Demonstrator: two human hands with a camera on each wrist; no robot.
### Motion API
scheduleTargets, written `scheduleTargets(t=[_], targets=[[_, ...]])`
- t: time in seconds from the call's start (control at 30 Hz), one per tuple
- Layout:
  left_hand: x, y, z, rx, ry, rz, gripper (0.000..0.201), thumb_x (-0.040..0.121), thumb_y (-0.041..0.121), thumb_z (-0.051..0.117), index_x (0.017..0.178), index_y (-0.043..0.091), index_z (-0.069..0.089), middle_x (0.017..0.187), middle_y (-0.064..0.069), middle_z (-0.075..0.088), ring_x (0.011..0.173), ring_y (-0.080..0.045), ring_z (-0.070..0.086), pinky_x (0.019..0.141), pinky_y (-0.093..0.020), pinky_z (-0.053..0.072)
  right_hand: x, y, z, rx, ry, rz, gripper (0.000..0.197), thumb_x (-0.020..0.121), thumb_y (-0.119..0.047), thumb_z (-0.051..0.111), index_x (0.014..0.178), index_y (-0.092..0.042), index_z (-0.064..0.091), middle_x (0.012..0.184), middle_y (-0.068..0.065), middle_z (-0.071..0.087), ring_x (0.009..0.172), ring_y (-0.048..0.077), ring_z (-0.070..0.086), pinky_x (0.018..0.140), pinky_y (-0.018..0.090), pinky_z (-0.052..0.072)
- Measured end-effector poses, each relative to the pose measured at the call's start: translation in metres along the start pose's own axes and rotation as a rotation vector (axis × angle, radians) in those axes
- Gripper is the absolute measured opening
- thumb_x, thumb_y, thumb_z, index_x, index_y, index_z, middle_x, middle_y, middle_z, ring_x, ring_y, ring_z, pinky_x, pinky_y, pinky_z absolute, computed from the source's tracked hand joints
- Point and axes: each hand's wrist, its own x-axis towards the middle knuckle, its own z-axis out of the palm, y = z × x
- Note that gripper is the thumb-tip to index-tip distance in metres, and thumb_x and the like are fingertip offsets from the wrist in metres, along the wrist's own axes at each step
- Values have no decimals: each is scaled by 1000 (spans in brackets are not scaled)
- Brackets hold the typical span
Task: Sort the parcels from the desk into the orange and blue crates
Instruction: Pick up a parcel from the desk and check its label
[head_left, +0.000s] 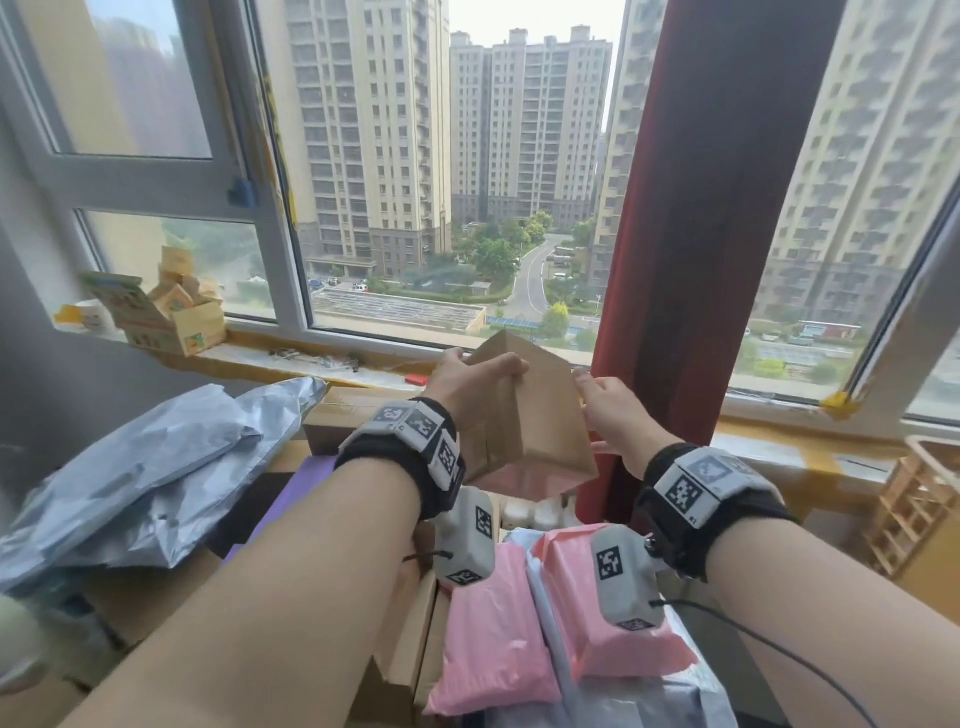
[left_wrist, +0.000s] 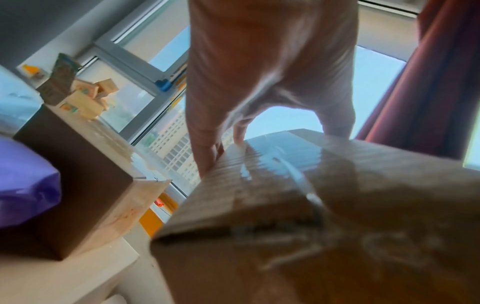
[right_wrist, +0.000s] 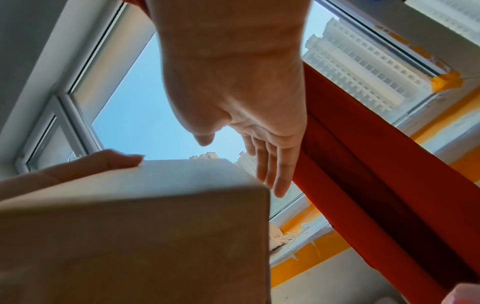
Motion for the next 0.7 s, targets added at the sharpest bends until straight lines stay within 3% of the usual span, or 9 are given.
scheduleTargets(t=[0.1,0.2,0.3,0.4,0.47,0.53,0.6,0.63,0.7], targets=[[-1,5,0,-75,-66,-3,108,50,57,76,144,23,34,125,-10,54,99,-24,60,64,-33,51,0,-1,-3,156,-42,71,61,97,-65,36,128,-14,49,123,3,60,111,26,60,95,48,51],[-4,7,3,-139,-116,15,102,54,55,73,142,16,39,104,-8,58,81,-23,62,54,-29,49,-2,0,-4,320,-108,134,60,95,-65,44,127,-16,54,118,8,67,100,27,67,94,45,54],[-3,7,7,-149,-120,31,104,51,57,70,141,15,41,95,-5,55,73,-22,60,49,-26,47,-4,3,-7,382,-186,151,61,92,-67,48,128,-19,57,121,12,68,104,28,67,93,44,54],[0,4,9,-181,-127,29,100,52,55,70,139,15,44,96,-6,55,83,-24,60,62,-33,53,-6,5,-11,432,-244,147,58,92,-64,50,126,-18,57,119,11,68,97,25,68,79,39,56],[-1,1,10,-214,-140,44,80,59,51,68,128,14,51,97,-6,56,86,-25,59,75,-41,55,-6,8,-13,454,-263,130,53,93,-61,51,123,-18,58,109,9,69,89,22,69,73,35,56],[0,0,11,-241,-162,41,49,73,47,64,110,17,56,100,-7,58,88,-25,59,86,-46,53,-7,11,-15,469,-282,111,52,92,-59,55,124,-17,58,109,9,67,90,22,68,76,37,56],[2,-1,12,-230,-152,19,34,85,43,61,109,19,57,112,-6,59,99,-24,58,88,-45,52,-7,12,-16,436,-263,91,53,89,-57,59,125,-18,58,119,11,64,103,25,66,85,42,57],[3,-1,12,-199,-128,7,41,86,44,61,118,19,56,119,-5,57,105,-22,57,89,-42,51,-8,11,-17,390,-225,77,56,87,-58,61,125,-17,57,121,11,63,106,26,65,86,43,56],[6,1,14,-96,-62,24,67,82,52,65,136,16,47,131,-4,52,114,-22,53,94,-42,48,-3,10,-17,293,-77,53,87,72,-66,69,138,-14,47,130,9,58,111,25,62,87,45,56]])
